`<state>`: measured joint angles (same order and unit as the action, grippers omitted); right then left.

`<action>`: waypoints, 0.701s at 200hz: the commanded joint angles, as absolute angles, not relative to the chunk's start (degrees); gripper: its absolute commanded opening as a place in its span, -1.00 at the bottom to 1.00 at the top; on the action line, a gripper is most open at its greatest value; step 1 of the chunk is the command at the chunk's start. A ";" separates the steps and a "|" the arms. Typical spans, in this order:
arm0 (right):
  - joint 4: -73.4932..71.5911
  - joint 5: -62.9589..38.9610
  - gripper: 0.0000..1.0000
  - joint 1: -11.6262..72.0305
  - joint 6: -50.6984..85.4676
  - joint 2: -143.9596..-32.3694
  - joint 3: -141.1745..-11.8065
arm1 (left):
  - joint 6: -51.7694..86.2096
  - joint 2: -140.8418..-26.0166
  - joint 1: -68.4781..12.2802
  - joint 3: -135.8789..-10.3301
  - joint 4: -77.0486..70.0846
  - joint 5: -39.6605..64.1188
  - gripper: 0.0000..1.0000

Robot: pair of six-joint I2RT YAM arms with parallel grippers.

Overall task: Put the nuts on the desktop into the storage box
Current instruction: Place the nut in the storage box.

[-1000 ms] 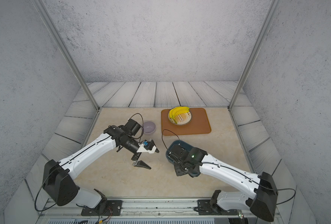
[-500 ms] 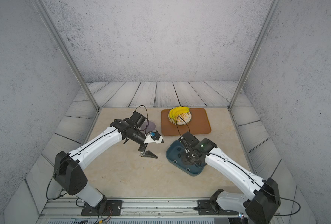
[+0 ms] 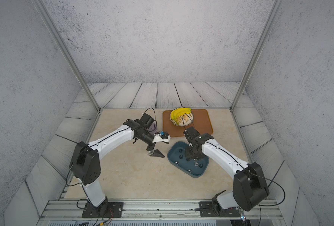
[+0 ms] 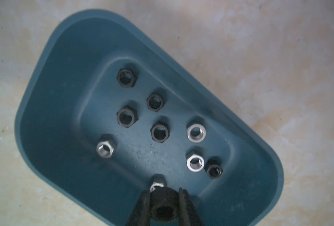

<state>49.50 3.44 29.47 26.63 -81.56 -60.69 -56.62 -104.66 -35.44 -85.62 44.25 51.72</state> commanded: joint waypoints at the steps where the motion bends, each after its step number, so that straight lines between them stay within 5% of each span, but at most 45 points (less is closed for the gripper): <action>1: 45.13 8.40 -0.55 28.87 25.58 -81.96 -59.95 | -54.58 -106.68 -36.09 -87.73 43.68 52.90 0.97; 140: 34.88 9.92 -0.56 27.50 29.27 -92.59 -55.83 | -40.62 -110.88 -39.77 -85.07 32.48 47.20 0.96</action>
<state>36.80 8.71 27.66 27.88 -91.94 -56.71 -42.54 -110.02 -39.11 -85.91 33.78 47.99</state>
